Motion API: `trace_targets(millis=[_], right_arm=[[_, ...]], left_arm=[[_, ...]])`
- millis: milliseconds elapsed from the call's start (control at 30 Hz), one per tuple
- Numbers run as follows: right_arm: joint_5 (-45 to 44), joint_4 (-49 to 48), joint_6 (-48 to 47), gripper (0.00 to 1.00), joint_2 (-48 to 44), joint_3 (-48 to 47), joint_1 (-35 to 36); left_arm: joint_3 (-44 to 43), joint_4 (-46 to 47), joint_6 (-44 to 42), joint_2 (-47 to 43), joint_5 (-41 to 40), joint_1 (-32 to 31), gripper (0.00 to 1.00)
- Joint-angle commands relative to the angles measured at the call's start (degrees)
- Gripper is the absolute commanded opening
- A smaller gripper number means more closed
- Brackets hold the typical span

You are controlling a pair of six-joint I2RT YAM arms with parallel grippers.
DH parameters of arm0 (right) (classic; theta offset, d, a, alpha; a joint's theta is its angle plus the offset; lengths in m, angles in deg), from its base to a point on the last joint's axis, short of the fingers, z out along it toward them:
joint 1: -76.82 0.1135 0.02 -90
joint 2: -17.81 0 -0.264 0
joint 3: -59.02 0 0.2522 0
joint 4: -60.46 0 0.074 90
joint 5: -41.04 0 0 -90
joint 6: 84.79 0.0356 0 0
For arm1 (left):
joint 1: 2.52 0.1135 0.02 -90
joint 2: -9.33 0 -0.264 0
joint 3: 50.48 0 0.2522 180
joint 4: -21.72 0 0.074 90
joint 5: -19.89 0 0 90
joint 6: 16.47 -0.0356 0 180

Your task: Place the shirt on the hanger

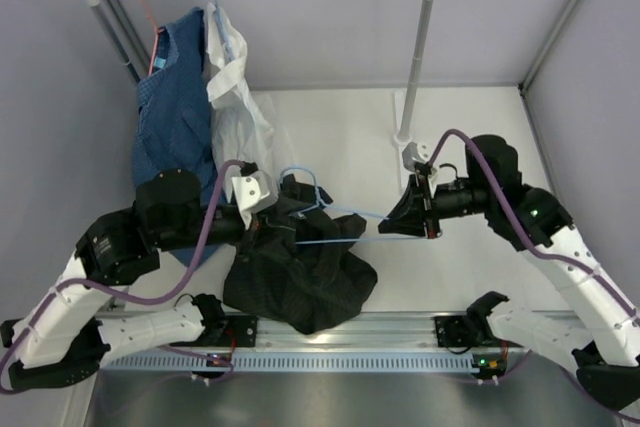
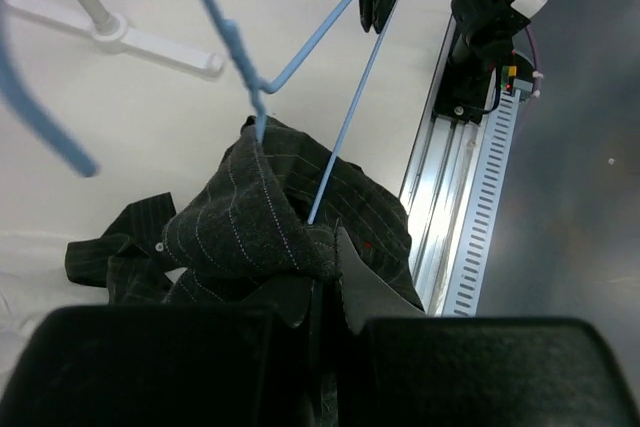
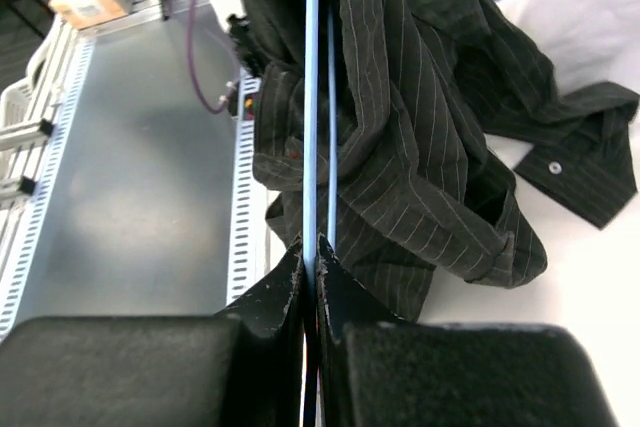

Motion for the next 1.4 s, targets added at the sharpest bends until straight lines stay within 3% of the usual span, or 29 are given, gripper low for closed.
trace_targets(millis=[0,33,133,267,367,500,533,633,700,767,933,1000,1033,1133,1233,1367], right_arm=[[-7.0,-19.5,10.5,0.00,-3.1,3.7,2.1],[-10.6,-26.1,16.4,0.00,-5.2,5.3,2.5],[-23.3,-34.2,22.6,0.00,-9.9,12.0,5.3],[-54.4,-40.9,23.4,0.00,-17.9,21.2,15.1],[-72.7,-38.1,23.6,0.00,-23.1,23.6,23.1],[-84.9,-30.5,26.8,0.00,-28.9,25.4,28.3],[-85.5,-28.7,26.5,0.00,-30.3,25.4,28.4],[-76.4,-23.4,21.2,0.00,-30.0,23.6,28.4],[-66.0,-19.1,17.9,0.00,-28.3,21.9,28.4],[-58.1,-16.5,17.0,0.00,-25.3,18.7,28.4],[-40.5,-11.1,14.3,0.00,-20.0,14.5,28.3],[-38.5,-9.2,12.7,0.00,-19.2,13.9,28.3],[-37.1,-8.5,12.2,0.00,-18.9,13.8,28.3],[-35.9,-8.1,11.1,0.00,-19.2,14.1,28.2],[-36.2,-10.7,10.4,0.00,-18.1,13.9,28.2],[-37.1,-21.7,10.9,0.00,-18.8,16.0,28.2]], left_arm=[[-1.6,1.0,-0.1,3.5,1.7,-0.2,0.00],[-2.2,1.0,0.8,4.3,-0.8,-0.2,0.00],[-4.4,1.0,2.2,7.1,-3.6,-0.2,0.00],[-6.7,1.8,3.6,9.5,-4.3,-0.2,0.00],[-6.8,4.9,6.7,10.0,-7.4,-0.2,0.00],[-4.3,12.1,11.5,9.3,-15.6,-0.2,0.00],[-3.4,15.0,12.3,9.1,-17.8,-0.2,0.00],[-0.6,17.1,15.8,9.2,-28.9,-0.2,0.00],[0.7,17.2,18.0,9.7,-34.7,-0.2,0.00],[1.3,17.4,18.3,10.1,-34.2,-0.2,0.00],[2.4,17.3,13.6,10.8,-21.6,-0.2,0.00],[3.4,17.3,10.2,9.9,-14.6,-0.2,0.00],[5.2,17.2,9.5,7.9,-7.0,-0.2,0.00],[9.1,17.3,7.4,3.1,2.5,-0.2,0.00],[12.2,17.2,6.3,-1.2,8.7,-0.2,0.00],[13.6,17.2,6.7,-4.1,7.0,-0.2,0.00]])
